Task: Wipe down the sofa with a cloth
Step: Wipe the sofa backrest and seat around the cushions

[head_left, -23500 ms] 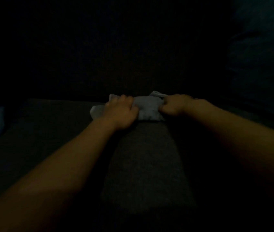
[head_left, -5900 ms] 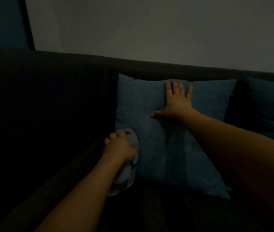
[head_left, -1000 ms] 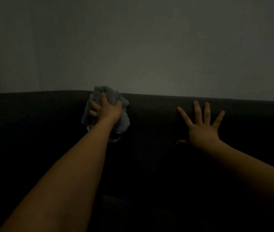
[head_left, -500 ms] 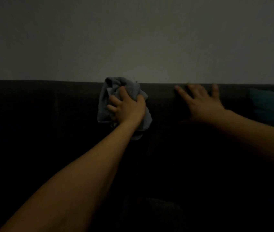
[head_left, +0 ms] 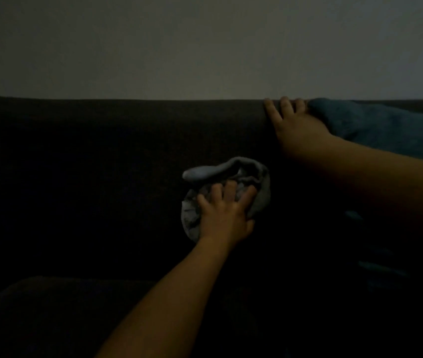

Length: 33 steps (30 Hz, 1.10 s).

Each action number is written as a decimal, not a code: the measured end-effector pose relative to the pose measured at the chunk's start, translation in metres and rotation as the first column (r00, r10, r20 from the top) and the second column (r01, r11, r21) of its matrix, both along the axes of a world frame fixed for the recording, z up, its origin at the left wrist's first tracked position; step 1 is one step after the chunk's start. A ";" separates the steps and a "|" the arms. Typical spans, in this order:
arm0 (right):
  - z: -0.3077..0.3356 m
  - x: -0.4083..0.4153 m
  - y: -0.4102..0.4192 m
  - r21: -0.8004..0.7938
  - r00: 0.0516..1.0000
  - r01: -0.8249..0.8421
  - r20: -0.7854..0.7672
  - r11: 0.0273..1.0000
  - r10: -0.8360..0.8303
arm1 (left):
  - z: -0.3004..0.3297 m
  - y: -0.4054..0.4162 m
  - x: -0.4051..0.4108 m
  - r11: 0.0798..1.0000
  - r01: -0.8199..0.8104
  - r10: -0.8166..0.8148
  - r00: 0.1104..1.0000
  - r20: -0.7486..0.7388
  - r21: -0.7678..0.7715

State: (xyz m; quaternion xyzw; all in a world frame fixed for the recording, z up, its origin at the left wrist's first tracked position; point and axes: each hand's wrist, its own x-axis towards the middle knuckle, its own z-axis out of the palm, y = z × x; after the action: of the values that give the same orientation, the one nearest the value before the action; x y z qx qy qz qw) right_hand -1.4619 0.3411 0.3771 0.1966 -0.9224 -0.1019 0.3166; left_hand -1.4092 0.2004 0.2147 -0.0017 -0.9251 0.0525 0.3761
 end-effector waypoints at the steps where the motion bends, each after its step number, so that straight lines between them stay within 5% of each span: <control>1: -0.002 0.002 -0.002 -0.001 1.000 0.023 -0.002 1.000 -0.023 | -0.008 0.000 0.001 1.000 -0.004 0.004 0.997 0.072 -0.002; 5: -0.013 0.008 -0.005 0.008 0.997 0.040 -0.060 0.999 -0.039 | 0.024 -0.003 0.007 1.000 0.029 -0.030 0.989 0.144 0.009; 9: -0.015 0.005 0.001 0.044 0.996 0.012 -0.086 0.999 -0.008 | 0.079 -0.002 0.010 0.965 -0.078 0.094 0.994 -0.052 0.252; 11: -0.015 0.004 0.002 0.050 0.996 0.023 -0.082 0.998 -0.019 | 0.093 0.001 0.006 0.964 -0.096 0.119 0.990 -0.079 0.248; 16: -0.018 0.005 0.000 0.039 0.992 0.059 -0.112 0.998 -0.054 | 0.037 -0.018 0.001 0.997 0.024 -0.023 0.999 0.024 -0.079; 21: -0.030 0.033 -0.057 -0.061 0.970 0.241 -0.017 0.969 -0.242 | 0.051 -0.077 0.008 0.895 0.121 -0.104 0.993 0.064 -0.430; 27: -0.080 0.053 -0.131 -0.138 0.999 0.033 0.040 0.990 -0.027 | 0.039 -0.192 0.044 0.990 -0.085 0.084 0.996 -0.020 -0.116; 33: -0.122 0.083 -0.232 0.068 0.952 -0.284 0.138 0.956 0.273 | 0.032 -0.302 0.074 0.956 -0.242 0.266 0.954 -0.139 0.164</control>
State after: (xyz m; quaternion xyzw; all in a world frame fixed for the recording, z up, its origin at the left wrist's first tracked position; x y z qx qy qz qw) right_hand -1.3789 0.1093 0.2547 0.3447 -0.8983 -0.0837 0.2594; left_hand -1.3351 -0.1015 0.2466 0.1490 -0.8859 0.0331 0.4380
